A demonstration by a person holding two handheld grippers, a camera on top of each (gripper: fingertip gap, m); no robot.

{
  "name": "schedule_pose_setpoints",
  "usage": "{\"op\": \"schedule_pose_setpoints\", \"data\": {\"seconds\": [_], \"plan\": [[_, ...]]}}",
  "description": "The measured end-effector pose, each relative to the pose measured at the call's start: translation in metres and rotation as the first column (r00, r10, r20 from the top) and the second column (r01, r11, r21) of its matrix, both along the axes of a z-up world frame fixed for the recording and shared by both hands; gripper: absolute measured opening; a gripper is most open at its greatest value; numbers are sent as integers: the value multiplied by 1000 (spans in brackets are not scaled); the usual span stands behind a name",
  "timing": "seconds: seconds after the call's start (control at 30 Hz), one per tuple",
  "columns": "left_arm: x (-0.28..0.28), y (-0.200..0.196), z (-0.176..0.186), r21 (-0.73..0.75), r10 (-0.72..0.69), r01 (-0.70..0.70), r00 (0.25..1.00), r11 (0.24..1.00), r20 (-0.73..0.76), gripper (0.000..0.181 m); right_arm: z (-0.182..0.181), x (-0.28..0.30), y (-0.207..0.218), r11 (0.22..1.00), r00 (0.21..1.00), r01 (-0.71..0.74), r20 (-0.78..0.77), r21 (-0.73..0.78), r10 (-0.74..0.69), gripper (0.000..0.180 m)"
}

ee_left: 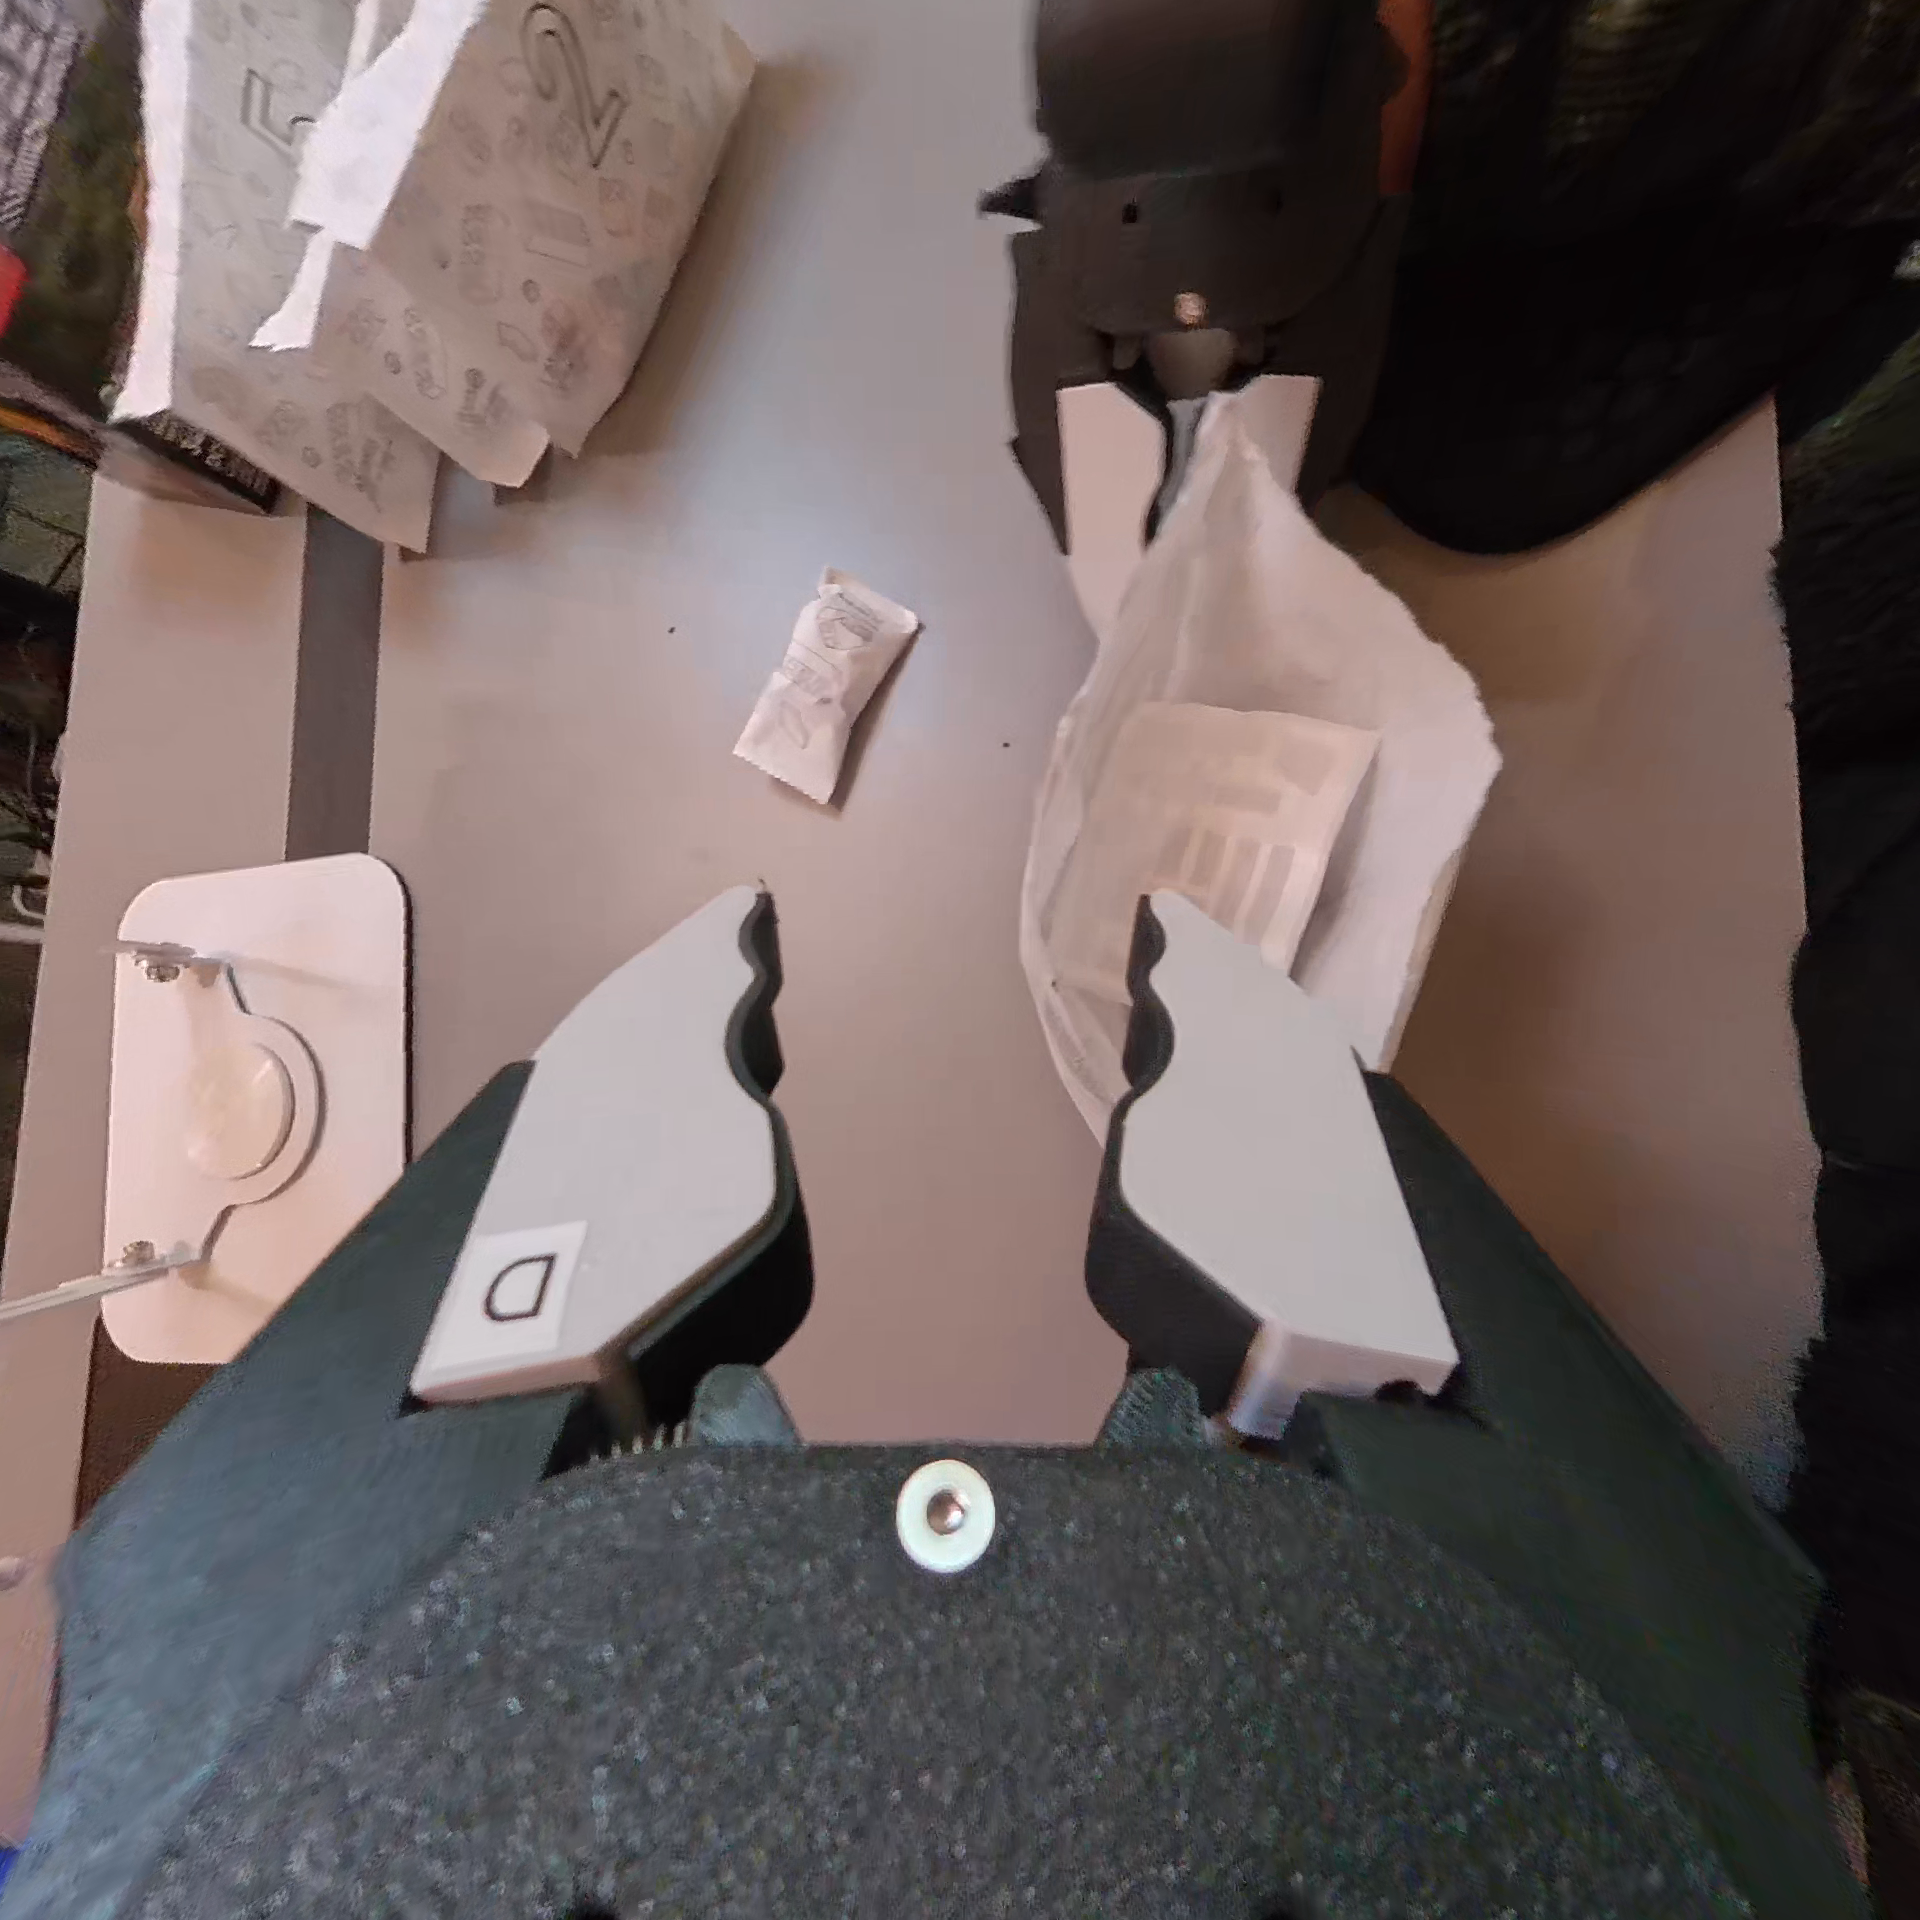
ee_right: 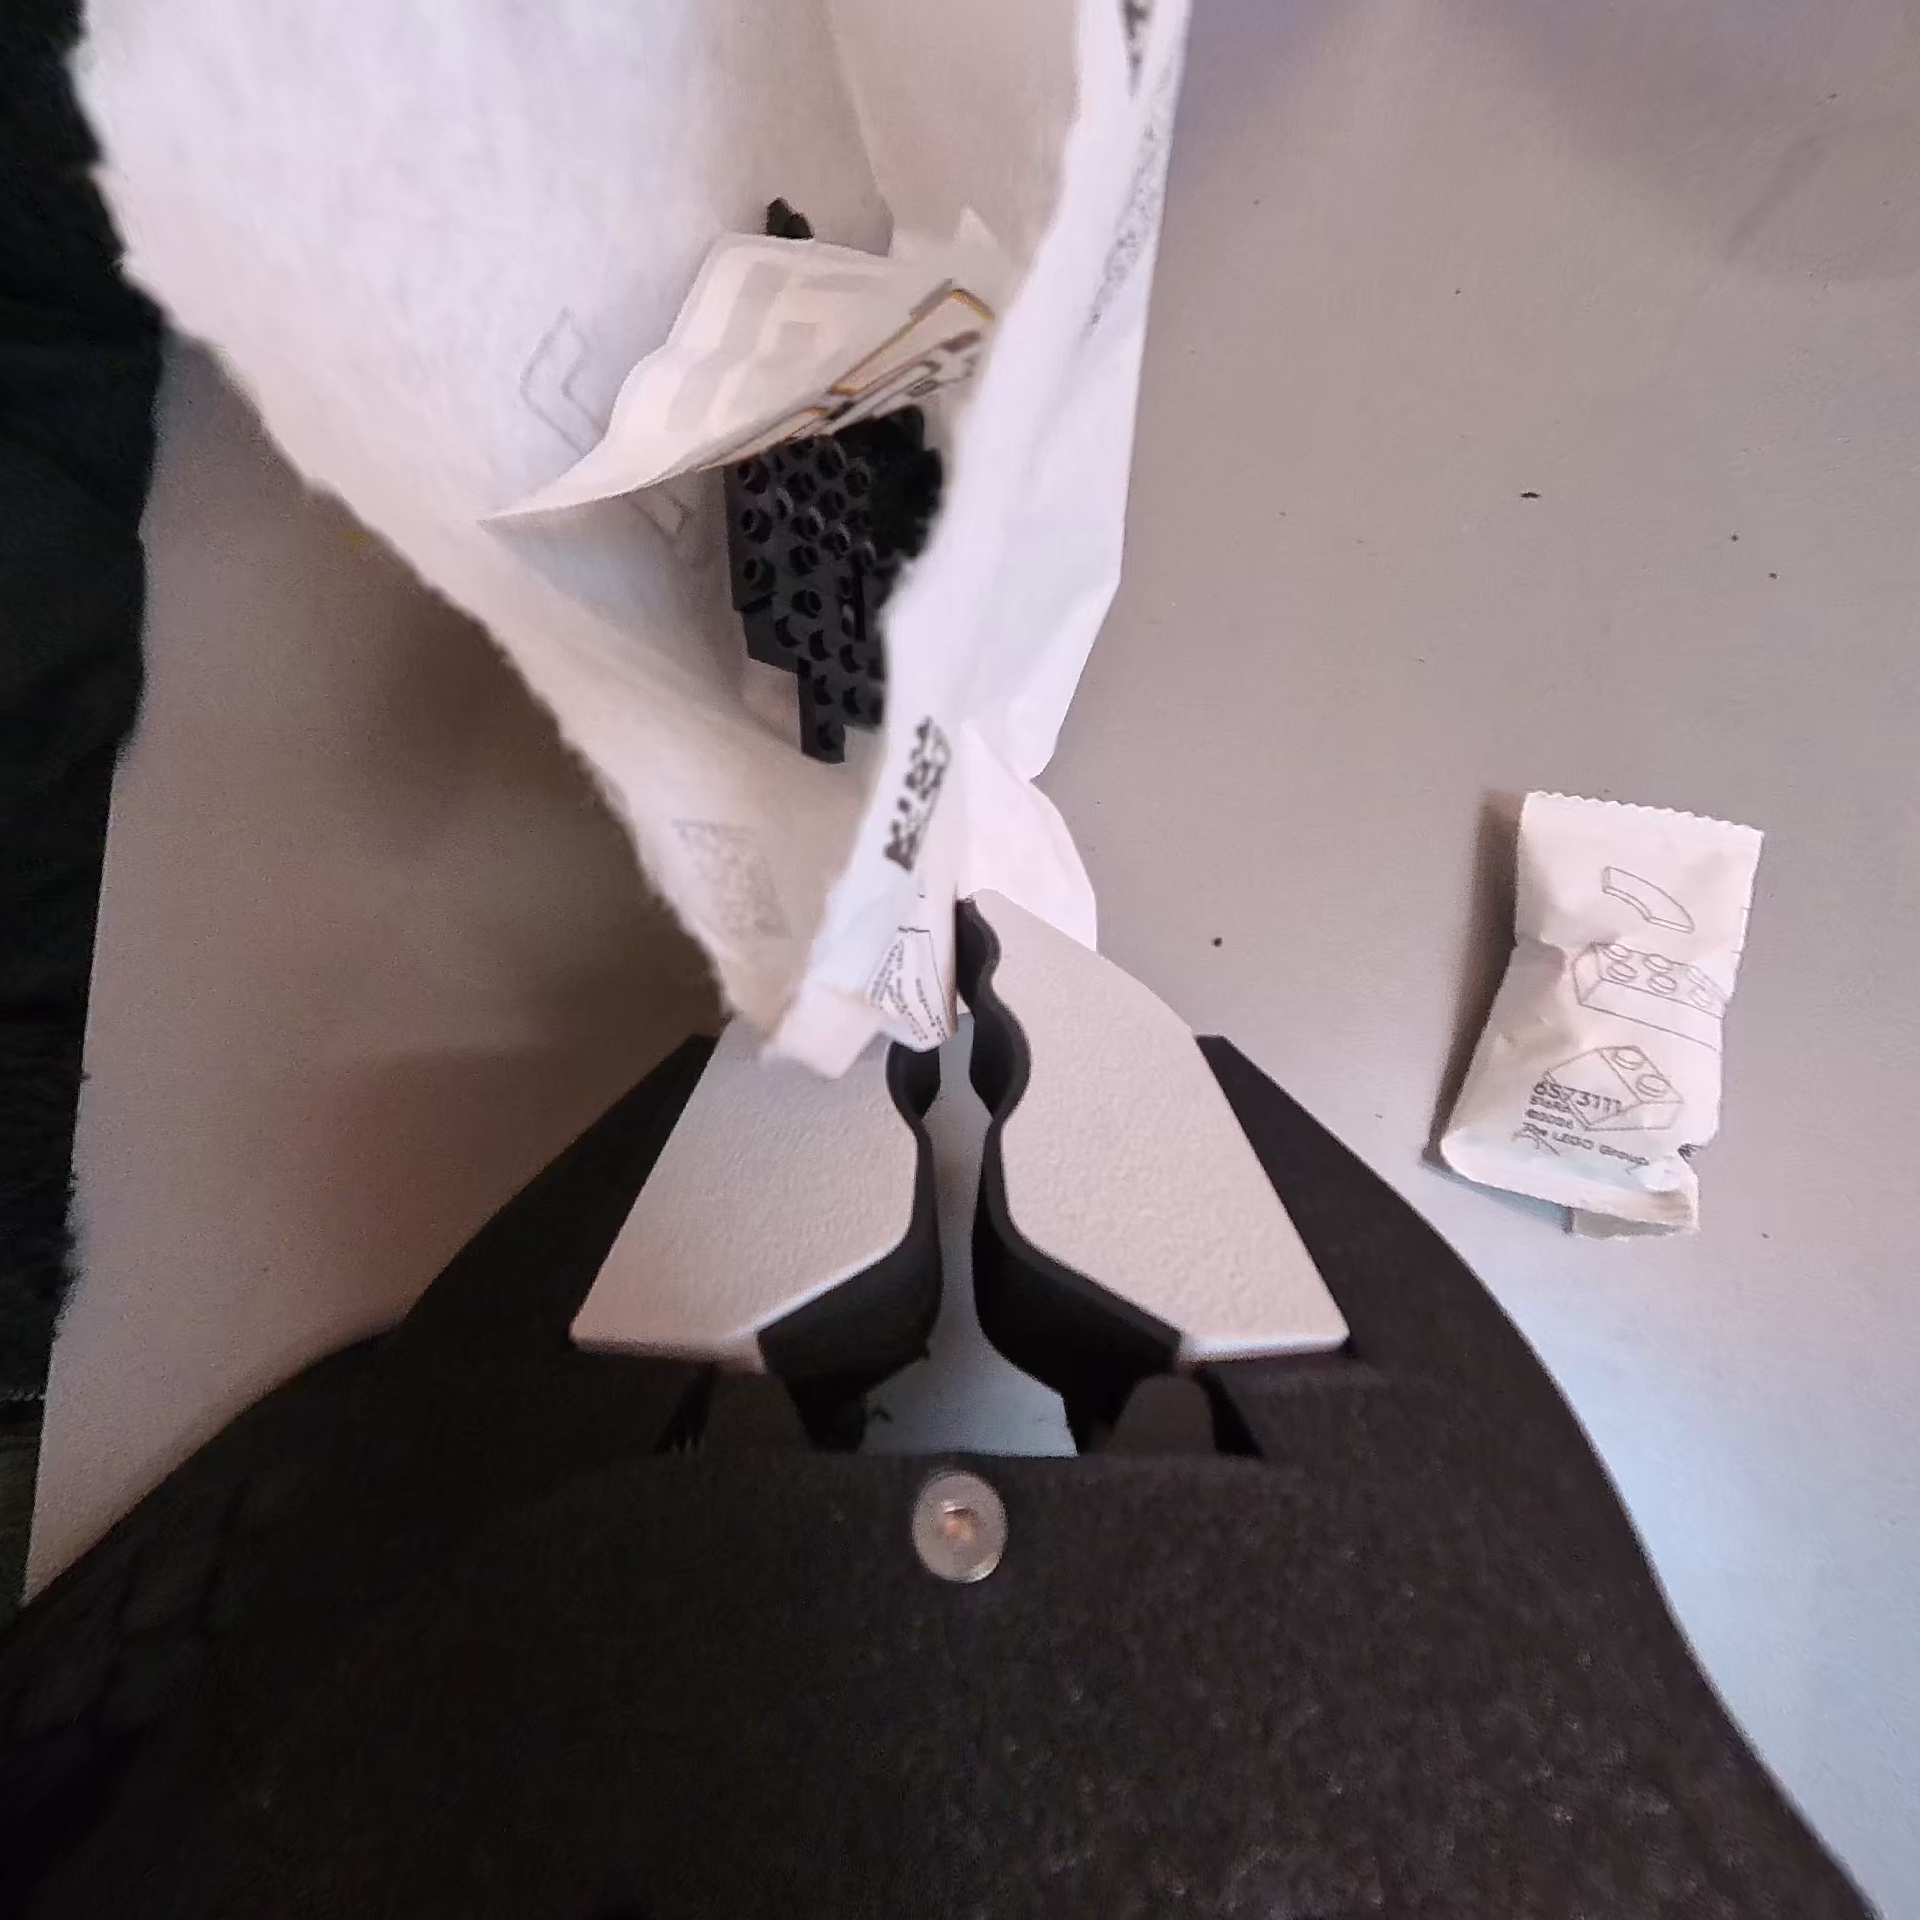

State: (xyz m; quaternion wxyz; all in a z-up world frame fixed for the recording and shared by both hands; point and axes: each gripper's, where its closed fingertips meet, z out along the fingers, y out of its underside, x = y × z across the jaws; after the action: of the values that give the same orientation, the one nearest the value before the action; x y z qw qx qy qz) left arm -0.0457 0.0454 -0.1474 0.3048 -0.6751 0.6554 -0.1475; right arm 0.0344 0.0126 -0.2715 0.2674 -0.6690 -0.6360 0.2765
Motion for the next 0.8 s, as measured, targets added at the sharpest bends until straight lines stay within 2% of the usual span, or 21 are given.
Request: {"op": "schedule_pose_setpoints", "data": {"seconds": [0.03, 0.1, 0.17, 0.2, 0.23, 0.3, 0.4, 0.43, 0.57, 0.67, 0.73, 0.8], "plan": [[-2, 6, -1, -15, 24, -24, 999, 1000, 20, 56, 0, 0, -1, 1000, 1000, -7, 1, -1, 7, 0], [-5, 14, -2, -61, 65, -60, 994, 996, 85, 35, 1, 1, -2, 1000, 1000, -11, -3, -3, 11, 0], [-7, 19, 5, -58, 92, -81, 972, 995, 216, 1, 3, 2, -3, 1000, 1000, -17, -9, -10, 17, 0], [-10, 20, 11, -55, 102, -90, 951, 994, 290, 0, 3, 3, -3, 1000, 1000, -17, -10, -9, 17, 0], [-15, 19, 17, -61, 117, -102, 927, 993, 357, 2, 3, 4, -3, 1000, 1000, -17, -11, -11, 16, 0], [-27, 14, 30, -68, 126, -107, 863, 992, 489, 19, 2, 6, -2, 1000, 1000, -21, -17, -20, 21, 0], [-46, -9, 28, -145, 102, -21, 810, 989, 578, 58, 2, 10, -4, 999, 999, -41, -17, -28, 40, 0], [-49, -19, 19, -181, 93, 17, 810, 983, 579, 69, 3, 11, -4, 999, 999, -44, -16, -30, 44, 0], [-52, -67, -37, -196, -37, 152, 871, 969, 489, 89, 8, 14, -3, 999, 999, -31, -31, -34, 30, 0], [-45, -88, -43, -198, -64, 203, 836, 959, 545, 68, 5, 13, -1, 999, 1000, -16, -11, -41, 16, 0], [-50, -96, -34, -150, -103, 228, 812, 962, 574, 64, 4, 13, 0, 998, 1000, -3, -5, -55, 3, 0], [-57, -105, -22, -143, -128, 267, 783, 953, 609, 67, 4, 12, 0, 998, 1000, -3, -13, -63, 2, 0]]}}
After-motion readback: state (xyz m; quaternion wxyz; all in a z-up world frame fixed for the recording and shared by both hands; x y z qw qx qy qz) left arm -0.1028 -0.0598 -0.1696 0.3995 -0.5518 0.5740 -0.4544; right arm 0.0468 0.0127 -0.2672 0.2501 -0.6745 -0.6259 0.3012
